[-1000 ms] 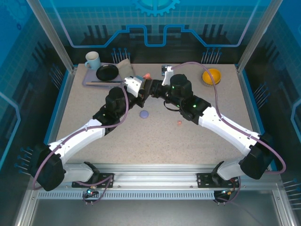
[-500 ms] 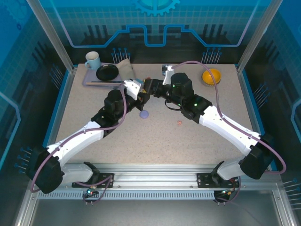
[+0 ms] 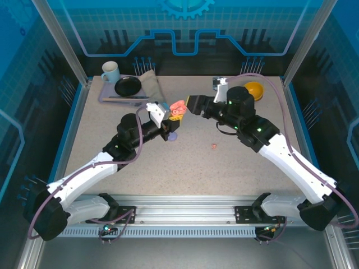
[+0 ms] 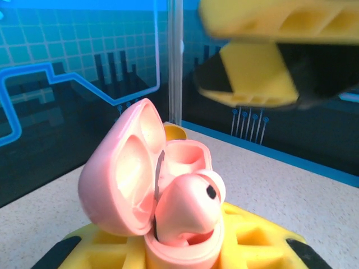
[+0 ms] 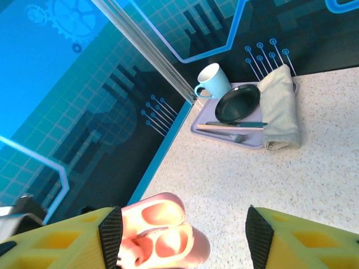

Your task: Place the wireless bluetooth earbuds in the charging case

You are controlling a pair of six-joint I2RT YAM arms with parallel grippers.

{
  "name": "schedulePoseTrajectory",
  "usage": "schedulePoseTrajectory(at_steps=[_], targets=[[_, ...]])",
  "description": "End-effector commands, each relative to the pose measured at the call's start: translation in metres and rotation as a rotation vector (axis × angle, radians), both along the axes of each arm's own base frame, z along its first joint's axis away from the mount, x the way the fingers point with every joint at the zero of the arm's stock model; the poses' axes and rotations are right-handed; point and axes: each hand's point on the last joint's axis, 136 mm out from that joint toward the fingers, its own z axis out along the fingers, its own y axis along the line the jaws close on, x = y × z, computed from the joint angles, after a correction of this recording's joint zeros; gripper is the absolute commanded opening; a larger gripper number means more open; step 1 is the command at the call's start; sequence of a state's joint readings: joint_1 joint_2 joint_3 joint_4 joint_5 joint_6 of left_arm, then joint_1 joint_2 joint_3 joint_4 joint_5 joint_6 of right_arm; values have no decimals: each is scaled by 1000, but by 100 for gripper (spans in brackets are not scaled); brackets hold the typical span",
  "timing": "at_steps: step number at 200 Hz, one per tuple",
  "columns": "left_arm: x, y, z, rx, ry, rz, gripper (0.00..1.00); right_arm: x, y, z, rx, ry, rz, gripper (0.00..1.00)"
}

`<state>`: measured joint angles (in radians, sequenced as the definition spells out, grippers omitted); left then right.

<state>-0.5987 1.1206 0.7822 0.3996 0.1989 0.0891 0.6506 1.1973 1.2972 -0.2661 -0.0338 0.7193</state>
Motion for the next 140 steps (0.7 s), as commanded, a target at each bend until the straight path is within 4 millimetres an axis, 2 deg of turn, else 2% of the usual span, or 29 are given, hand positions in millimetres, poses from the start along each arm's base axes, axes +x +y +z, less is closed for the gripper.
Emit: schedulePoseTrajectory(at_steps=[1, 28, 44, 82, 140], targets=[[-15, -6, -1, 24, -48, -81, 0, -31, -4, -4, -28, 41, 126, 64], [-14, -7, -7, 39, -33, -94, 0, -55, 5, 1, 14, 86, 242, 64], [-13, -9, -9, 38, -24, -103, 0, -63, 13, 0, 45, 116, 287, 64], [-9, -14, -8, 30, -10, -116, 0, -70, 32, -8, 91, 157, 335, 64], [-7, -17, -5, 26, -4, -124, 0, -71, 46, -12, 121, 185, 353, 64]])
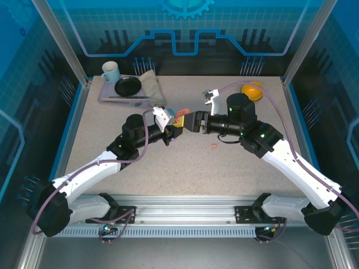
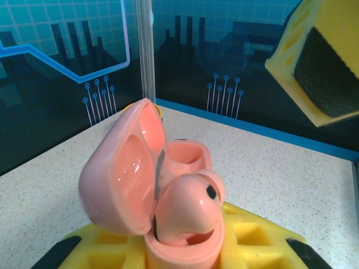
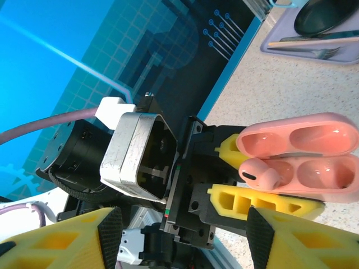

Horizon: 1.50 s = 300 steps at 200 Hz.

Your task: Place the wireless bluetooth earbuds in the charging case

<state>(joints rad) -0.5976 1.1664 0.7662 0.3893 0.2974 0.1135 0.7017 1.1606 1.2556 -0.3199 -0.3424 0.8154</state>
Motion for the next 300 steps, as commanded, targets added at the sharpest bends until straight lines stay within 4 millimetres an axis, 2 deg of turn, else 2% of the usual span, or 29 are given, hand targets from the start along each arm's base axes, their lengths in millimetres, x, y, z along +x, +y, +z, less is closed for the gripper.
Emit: schedulePoseTrajectory(at_steps=[1, 61, 119, 215, 259, 300], targets=[[0, -3, 22, -28, -45, -26, 0, -4, 9, 2, 40, 15, 28, 64], [-1, -4, 25, -29, -49, -31, 0, 1, 22, -7, 49, 40, 43, 63], [-3, -4, 26, -30, -50, -40, 0, 8, 20, -12, 24, 33, 16, 63], [-6, -2, 29, -43, -45, -45, 0, 31, 3, -25, 0, 49, -72, 63], [-4, -2, 27, -44, -37, -34, 0, 29, -7, -20, -4, 29, -90, 62], [-2, -2, 27, -40, -28, -28, 0, 24, -31, -9, -75, -46, -154, 62]])
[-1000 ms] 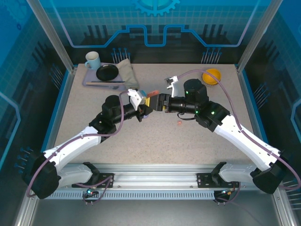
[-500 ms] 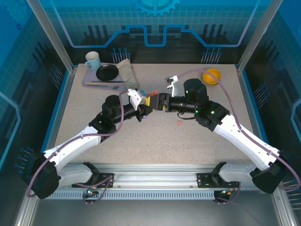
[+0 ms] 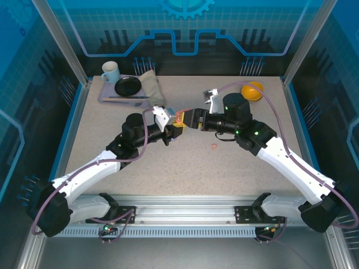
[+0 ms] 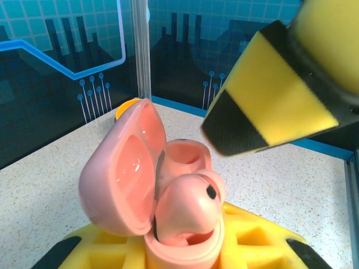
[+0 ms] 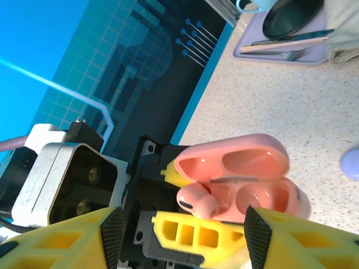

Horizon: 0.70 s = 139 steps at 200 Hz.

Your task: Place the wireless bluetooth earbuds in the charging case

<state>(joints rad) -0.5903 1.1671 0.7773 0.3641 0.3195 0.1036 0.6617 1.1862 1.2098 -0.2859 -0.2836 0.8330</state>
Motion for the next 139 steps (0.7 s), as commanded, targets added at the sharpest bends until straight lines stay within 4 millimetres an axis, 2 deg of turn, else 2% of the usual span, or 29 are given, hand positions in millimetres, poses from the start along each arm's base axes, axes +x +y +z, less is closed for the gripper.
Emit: schedulePoseTrajectory(at_steps=[1, 26, 48, 83, 110, 139], targets=[[-1, -2, 27, -41, -49, -13, 0, -4, -23, 15, -52, -77, -54, 62], [-1, -2, 27, -41, -52, -13, 0, -5, -37, 11, -167, -113, -79, 62], [-1, -2, 28, -42, -51, -12, 0, -5, -41, 2, -273, -159, -58, 72], [0, -3, 30, -41, -49, -15, 0, -5, -30, -16, -417, -210, 19, 82], [0, -4, 31, -40, -44, -22, 0, -2, -21, -24, -447, -211, 41, 84], [0, -5, 31, -39, -43, -26, 0, 2, -17, -24, -443, -217, 37, 83]])
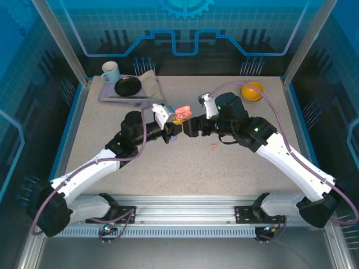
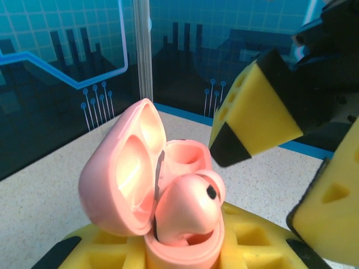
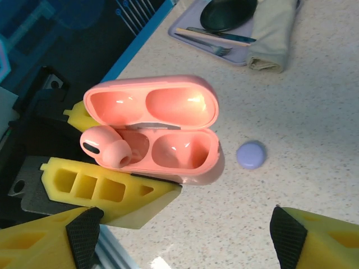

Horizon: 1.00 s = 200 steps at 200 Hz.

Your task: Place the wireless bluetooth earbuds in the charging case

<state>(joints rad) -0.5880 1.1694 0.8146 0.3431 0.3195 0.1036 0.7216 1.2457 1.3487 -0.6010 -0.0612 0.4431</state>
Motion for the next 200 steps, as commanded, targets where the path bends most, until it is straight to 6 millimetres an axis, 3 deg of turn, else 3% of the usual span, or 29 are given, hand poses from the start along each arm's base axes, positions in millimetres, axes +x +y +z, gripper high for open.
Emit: schedulePoseTrajectory(at_steps=[1, 89, 200], targets=[[-2, -4, 19, -31, -31, -28, 0, 1, 1, 6, -26, -37, 11, 83], [-5, -6, 3, -13, -1, -42, 0, 5, 1, 27, 75, -26, 6, 81], [-6, -5, 7, -21, -9, -46, 0, 17, 2, 11, 105, 37, -9, 79]])
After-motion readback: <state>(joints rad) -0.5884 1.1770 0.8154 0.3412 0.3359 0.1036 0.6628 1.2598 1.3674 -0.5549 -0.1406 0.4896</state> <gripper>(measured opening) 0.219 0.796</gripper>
